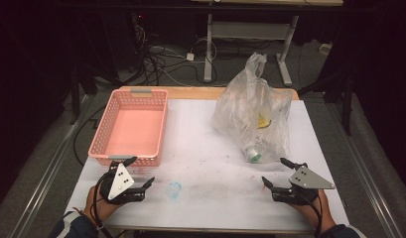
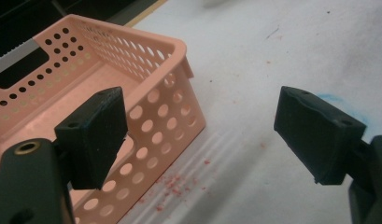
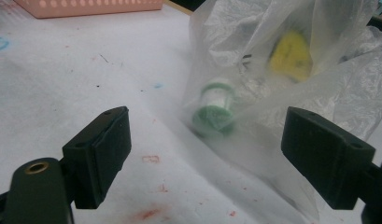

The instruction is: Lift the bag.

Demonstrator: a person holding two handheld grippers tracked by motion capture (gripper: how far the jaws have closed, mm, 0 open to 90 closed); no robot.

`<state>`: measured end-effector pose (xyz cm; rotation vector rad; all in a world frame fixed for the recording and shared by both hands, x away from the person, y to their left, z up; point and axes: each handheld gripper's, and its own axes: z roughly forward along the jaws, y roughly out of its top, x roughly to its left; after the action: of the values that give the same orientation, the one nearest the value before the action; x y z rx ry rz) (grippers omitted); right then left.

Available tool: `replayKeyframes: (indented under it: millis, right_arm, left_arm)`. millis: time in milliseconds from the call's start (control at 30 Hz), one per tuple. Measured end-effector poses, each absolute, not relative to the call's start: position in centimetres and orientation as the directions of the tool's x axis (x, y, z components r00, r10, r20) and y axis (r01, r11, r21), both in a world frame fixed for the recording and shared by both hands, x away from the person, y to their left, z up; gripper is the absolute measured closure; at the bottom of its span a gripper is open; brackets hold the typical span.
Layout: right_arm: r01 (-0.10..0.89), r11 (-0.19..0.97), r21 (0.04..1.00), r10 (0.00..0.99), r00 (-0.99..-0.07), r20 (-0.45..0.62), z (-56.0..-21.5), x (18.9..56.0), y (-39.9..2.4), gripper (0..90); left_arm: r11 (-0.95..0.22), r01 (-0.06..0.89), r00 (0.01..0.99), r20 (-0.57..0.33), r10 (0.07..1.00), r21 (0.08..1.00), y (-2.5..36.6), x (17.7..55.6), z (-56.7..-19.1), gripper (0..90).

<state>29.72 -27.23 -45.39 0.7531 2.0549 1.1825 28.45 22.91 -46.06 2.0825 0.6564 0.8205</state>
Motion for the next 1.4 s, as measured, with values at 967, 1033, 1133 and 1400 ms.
replayKeyframes:
  millis: [967, 1033, 1133, 1400]
  right_arm:
    - [0.126, 0.457, 0.88, 0.717, -0.638, -0.281, -45.0, 29.18, -26.65, 17.4]
    - [0.124, 0.458, 0.88, 0.715, -0.64, -0.282, -45.0, 29.22, -26.69, 17.3]
    - [0.126, 0.458, 0.88, 0.716, -0.638, -0.282, -45.05, 29.25, -26.72, 17.3]
    - [0.136, 0.454, 0.881, 0.721, -0.637, -0.273, -45.17, 29.41, -26.82, 17.3]
  left_arm:
    - [-0.571, 0.139, 0.677, 0.343, 0.651, 0.809, 22.58, 28.26, -45.82, 17.2]
    - [-0.571, 0.14, 0.678, 0.342, 0.651, 0.809, 22.57, 28.31, -45.82, 17.2]
    - [-0.57, 0.143, 0.678, 0.339, 0.652, 0.809, 22.51, 28.42, -45.85, 17.2]
    - [-0.568, 0.146, 0.68, 0.334, 0.652, 0.81, 22.31, 28.71, -45.9, 17.2]
